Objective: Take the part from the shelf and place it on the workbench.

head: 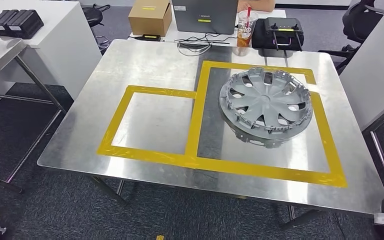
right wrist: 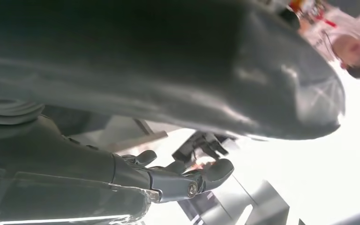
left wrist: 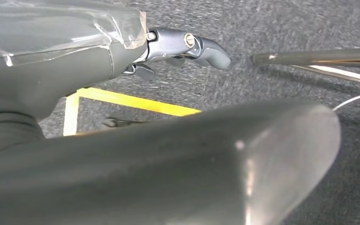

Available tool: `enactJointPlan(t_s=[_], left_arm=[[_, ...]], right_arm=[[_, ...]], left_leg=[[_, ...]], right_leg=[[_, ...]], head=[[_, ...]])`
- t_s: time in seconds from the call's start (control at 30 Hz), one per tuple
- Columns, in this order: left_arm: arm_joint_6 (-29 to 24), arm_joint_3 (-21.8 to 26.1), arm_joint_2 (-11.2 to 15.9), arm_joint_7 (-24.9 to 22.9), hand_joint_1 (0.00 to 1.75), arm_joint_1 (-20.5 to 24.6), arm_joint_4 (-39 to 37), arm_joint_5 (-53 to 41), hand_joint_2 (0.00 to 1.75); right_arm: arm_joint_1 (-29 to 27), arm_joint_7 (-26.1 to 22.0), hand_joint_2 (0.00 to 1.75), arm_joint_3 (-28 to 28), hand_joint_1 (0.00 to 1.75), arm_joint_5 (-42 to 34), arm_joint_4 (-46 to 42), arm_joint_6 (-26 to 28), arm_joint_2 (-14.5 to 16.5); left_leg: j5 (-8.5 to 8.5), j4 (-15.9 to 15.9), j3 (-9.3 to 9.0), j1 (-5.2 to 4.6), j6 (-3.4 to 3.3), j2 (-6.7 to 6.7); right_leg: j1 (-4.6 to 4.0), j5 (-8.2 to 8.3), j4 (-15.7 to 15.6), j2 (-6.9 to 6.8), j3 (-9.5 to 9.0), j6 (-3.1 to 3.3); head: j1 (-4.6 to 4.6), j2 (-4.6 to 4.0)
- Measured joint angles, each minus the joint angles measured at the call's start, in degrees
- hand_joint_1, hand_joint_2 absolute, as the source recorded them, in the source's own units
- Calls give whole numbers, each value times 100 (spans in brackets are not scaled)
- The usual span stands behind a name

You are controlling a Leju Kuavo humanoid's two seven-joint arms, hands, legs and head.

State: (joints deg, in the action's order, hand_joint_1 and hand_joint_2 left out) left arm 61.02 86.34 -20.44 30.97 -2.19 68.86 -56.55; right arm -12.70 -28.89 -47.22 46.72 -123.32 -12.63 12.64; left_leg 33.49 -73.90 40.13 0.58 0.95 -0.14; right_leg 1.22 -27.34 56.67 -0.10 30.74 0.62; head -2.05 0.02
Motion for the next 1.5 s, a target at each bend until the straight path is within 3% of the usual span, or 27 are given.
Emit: enactJointPlan(t_s=[0.03,0.1,0.17,0.2,0.3,0.37,0.43,0.47,0.53,0.6,0.63,0.7,0.8,0.87,0.93,0.97,1.0,1.03,1.07,1.13,1.2,1.23,1.3,1.33,1.37,1.43,1.5], left_arm=[[-2,0,-1,-27,0,-1,-3,42,0],[-9,-1,1,-78,0,-2,-3,137,0],[-17,0,7,-128,0,-7,-1,234,0],[-23,1,9,-150,0,-15,-1,277,0],[-51,1,7,-217,0,-37,-6,357,0],[-77,0,1,-286,0,-42,-20,423,0],[-115,-1,-11,-388,0,-52,-55,522,0],[-138,-1,-17,-443,0,-58,-79,569,0],[-175,0,-25,-519,0,-68,-136,637,0],[-208,0,-28,-571,0,-77,-198,659,0],[-222,0,-31,-588,0,-81,-225,662,0],[-250,-1,-39,-610,0,-86,-275,663,0],[-288,1,-44,-576,0,-89,-357,543,0],[-298,2,-47,-505,0,-93,-418,390,0],[-328,0,-51,-421,0,-82,-481,240,0],[-356,-1,-50,-374,0,-69,-516,168,0],[-388,-1,-50,-328,0,-55,-553,95,0],[-420,-1,-50,-282,0,-37,-591,20,0],[-449,-2,-50,-235,0,-15,-626,-56,0],[-490,-6,-49,-141,0,44,-679,-198,0],[-520,-6,-44,-33,0,102,-721,-328,0],[-539,-5,-39,23,0,120,-748,-395,0],[-581,-3,-16,133,0,145,-817,-529,0],[-596,-4,-2,181,0,165,-855,-586,0],[-605,-5,13,224,0,183,-893,-639,0],[-621,-7,32,296,0,199,-970,-743,0],[-658,-8,53,373,0,205,-1058,-858,0]], right_arm=[[1,-21,0,-61,0,29,0,-81,48],[6,-44,0,-159,0,118,0,-226,124],[14,-43,0,-244,0,268,5,-387,184],[16,-38,0,-280,0,363,15,-473,209],[13,-40,0,-435,0,707,108,-751,297],[6,-110,0,-571,0,1049,245,-967,363],[-16,-271,0,-702,0,1508,483,-1195,429],[-33,-381,0,-767,0,1772,640,-1304,462],[-67,-656,0,-901,0,2351,1023,-1479,521],[-82,-898,0,-1060,0,2929,1475,-1713,551],[-85,-973,0,-1146,0,3164,1708,-1859,557],[-116,-1032,0,-1312,0,3590,2187,-2235,553],[-207,-852,0,-1544,0,4146,3001,-3037,465],[-299,-567,0,-1603,0,4292,3532,-3529,344],[-353,-253,0,-1610,0,4328,4001,-3873,199],[-357,-87,0,-1620,0,4335,4232,-3991,125],[-345,71,0,-1633,0,4341,4460,-4057,52],[-328,220,0,-1653,0,4343,4690,-4088,-20],[-300,357,0,-1678,0,4345,4909,-4081,-83],[-217,585,0,-1730,0,4346,5345,-3998,-192],[-105,734,0,-1775,0,4343,5754,-3830,-282],[-35,783,0,-1808,0,4341,5948,-3726,-326],[120,862,0,-1913,0,4319,6348,-3542,-420],[190,897,0,-1990,0,4292,6558,-3483,-476],[258,935,0,-2077,0,4255,6766,-3442,-533],[400,1005,0,-2279,0,4161,7162,-3395,-652],[546,1067,0,-2488,0,4094,7527,-3381,-757]], left_leg=[[-79,56,-148,4,-8,0],[-318,784,-743,-9,-73,-8],[-374,1583,-1280,-49,-155,-19],[-357,1778,-1396,-77,-188,-24],[-486,1908,-1350,-112,-288,-6],[-660,2011,-1252,-92,-377,21],[-800,2031,-1112,-98,-422,37],[-861,2025,-1033,-107,-425,41],[-974,1989,-862,-113,-416,46],[-1057,1901,-683,-107,-384,45],[-1085,1833,-597,-113,-361,41],[-1134,1722,-497,-123,-304,34],[-1191,1658,-441,-95,-203,15],[-871,1434,-354,-63,-128,4],[-252,820,-227,-25,-60,7],[-34,457,-183,-9,-37,7],[46,188,-188,2,-24,8],[-1,80,-265,10,-21,8],[-142,185,-441,13,-30,7],[-339,962,-1061,5,-87,-7],[-290,1727,-1565,-33,-154,-25],[-237,1900,-1646,-62,-186,-28],[-329,1966,-1585,-85,-268,-6],[-404,2003,-1536,-84,-325,13],[-498,2035,-1466,-76,-378,36],[-672,2060,-1284,-91,-447,91],[-816,2040,-1083,-119,-460,163]], right_leg=[[-6,47,2,1,51,-12],[-14,132,3,3,127,-41],[-18,213,-3,3,167,-96],[-8,249,-9,1,179,-133],[3,310,-11,-3,224,-230],[-11,36,255,-2,362,-199],[-6,-468,927,0,576,-141],[-3,-636,1281,0,648,-152],[8,-624,1556,0,566,-263],[23,-368,1006,-4,82,-379],[21,-330,540,-7,-239,-387],[1,-385,-67,1,-605,-299],[-15,-371,-151,4,-565,-136],[8,-257,-151,-21,-453,-42],[11,-130,-145,-30,-308,-4],[7,-68,-140,-30,-230,-6],[4,-7,-131,-29,-154,-13],[1,49,-118,-27,-77,-25],[0,100,-102,-25,1,-41],[-6,202,-71,-16,112,-84],[-5,309,-72,-10,150,-152],[3,362,-83,-8,160,-193],[20,454,-109,1,182,-267],[23,402,-64,6,227,-270],[21,248,68,8,295,-245],[18,-283,653,9,497,-161],[20,-614,1349,9,631,-182]], head=[[0,0],[0,0],[4,0],[1,0],[-6,-1],[21,-1],[48,-1],[51,0],[53,0],[55,-1],[58,-1],[50,-1],[46,-1],[38,-1],[26,-1],[24,0],[24,0],[23,0],[23,0],[22,0],[32,-1],[24,-1],[8,-1],[1,-1],[18,-1],[55,-1],[75,-1]])
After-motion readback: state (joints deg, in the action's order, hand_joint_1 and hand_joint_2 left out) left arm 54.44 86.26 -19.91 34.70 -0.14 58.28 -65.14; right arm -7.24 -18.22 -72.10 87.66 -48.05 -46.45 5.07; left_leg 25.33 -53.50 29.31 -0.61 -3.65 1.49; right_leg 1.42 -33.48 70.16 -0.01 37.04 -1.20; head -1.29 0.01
